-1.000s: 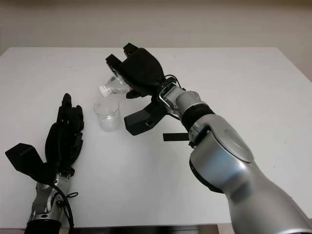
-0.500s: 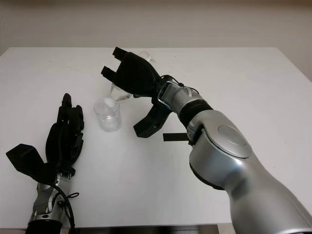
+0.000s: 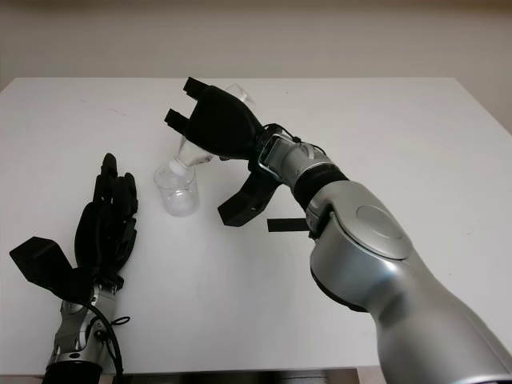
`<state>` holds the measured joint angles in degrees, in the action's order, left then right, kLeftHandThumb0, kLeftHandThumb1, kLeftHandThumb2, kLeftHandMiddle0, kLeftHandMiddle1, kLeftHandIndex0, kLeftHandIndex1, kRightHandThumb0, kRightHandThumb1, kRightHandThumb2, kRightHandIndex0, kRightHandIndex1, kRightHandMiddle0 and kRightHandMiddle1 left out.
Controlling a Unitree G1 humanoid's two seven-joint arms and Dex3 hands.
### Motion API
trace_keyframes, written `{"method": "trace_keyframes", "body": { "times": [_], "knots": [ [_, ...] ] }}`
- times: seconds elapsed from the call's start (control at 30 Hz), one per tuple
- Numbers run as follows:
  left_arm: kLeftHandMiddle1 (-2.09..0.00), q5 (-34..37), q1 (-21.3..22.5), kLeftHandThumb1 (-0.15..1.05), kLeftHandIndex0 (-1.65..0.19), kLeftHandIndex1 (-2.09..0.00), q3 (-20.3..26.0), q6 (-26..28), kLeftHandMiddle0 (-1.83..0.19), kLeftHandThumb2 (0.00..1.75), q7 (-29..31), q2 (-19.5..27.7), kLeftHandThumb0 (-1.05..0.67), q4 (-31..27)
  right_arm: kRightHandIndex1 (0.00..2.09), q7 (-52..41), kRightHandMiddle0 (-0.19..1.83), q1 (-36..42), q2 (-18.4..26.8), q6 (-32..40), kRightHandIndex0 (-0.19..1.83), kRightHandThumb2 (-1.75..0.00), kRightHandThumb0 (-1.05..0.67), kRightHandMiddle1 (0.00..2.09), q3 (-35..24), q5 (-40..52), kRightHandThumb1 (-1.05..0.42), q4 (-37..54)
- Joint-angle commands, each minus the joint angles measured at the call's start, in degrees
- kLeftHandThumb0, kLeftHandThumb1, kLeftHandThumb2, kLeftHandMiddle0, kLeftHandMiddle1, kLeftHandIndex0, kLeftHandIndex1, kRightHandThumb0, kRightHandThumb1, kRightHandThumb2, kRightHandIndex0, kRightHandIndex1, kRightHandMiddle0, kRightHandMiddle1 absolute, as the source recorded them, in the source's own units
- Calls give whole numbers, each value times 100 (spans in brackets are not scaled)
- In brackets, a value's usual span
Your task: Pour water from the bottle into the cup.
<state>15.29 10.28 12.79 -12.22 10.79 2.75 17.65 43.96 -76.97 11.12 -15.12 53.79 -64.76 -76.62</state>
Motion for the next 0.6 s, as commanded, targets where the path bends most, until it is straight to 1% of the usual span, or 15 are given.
{"method": "trace_keyframes", "body": {
  "times": [0.0, 0.03, 0.07, 0.13, 0.17, 0.2, 0.23, 0.27, 0.3, 0.4, 0.57],
  "knots": [
    [-5, 10, -276, 105, 18, -5, 0, 66, 19, 47, -3, -78, -76, 258, 209, -123, 39, 3, 14, -212, 115, -30, -50, 206, -450, 461, -105, 57],
    [-5, 9, -278, 105, 18, -5, -3, 70, 19, 47, -2, -76, -76, 252, 209, -142, 41, 56, 29, -358, 114, -26, -49, 208, -638, 678, -105, 79],
    [-5, 6, -279, 105, 18, -5, -4, 70, 19, 47, 0, -72, -76, 249, 209, -166, 49, 100, 37, -420, 116, -23, -47, 208, -786, 849, -105, 95],
    [-5, 1, -282, 105, 18, -5, -7, 73, 19, 47, -1, -68, -76, 231, 209, -161, 80, 235, 30, -482, 125, -21, -46, 209, -1166, 1267, -105, 133],
    [-5, -3, -281, 105, 18, -6, -8, 83, 19, 48, -5, -63, -76, 225, 209, -245, 89, 292, 22, -484, 127, -20, -46, 209, -1330, 1453, -105, 151],
    [-5, 16, -277, 105, 18, -5, -4, 102, 19, 47, 7, -62, -76, 218, 209, -468, 99, 392, 36, -602, 133, -23, -45, 209, -1581, 1748, -105, 178],
    [-5, 32, -275, 105, 18, -5, 1, 120, 19, 47, 20, -58, -76, 208, 209, -707, 102, 475, 54, -642, 135, -26, -45, 209, -1763, 1964, -105, 212],
    [-5, 52, -274, 105, 18, -5, 7, 137, 19, 47, 42, -52, -76, 201, 209, -922, 103, 562, 71, -639, 135, -30, -45, 209, -1917, 2147, -105, 247],
    [-5, 64, -271, 105, 19, -5, 7, 155, 19, 46, 66, -42, -76, 198, 209, -1091, 100, 659, 94, -686, 131, -30, -46, 209, -2061, 2318, -105, 291],
    [-4, 86, -271, 105, 19, -5, 17, 200, 19, 46, 95, -22, -76, 182, 209, -1385, 97, 895, 136, -870, 128, -28, -46, 209, -2380, 2670, -105, 419],
    [-5, 71, -246, 105, 18, -5, 12, 238, 18, 46, 103, 3, -75, 154, 209, -1933, 94, 1365, 206, -947, 131, -33, -45, 209, -3013, 3345, -105, 697]
  ]
}}
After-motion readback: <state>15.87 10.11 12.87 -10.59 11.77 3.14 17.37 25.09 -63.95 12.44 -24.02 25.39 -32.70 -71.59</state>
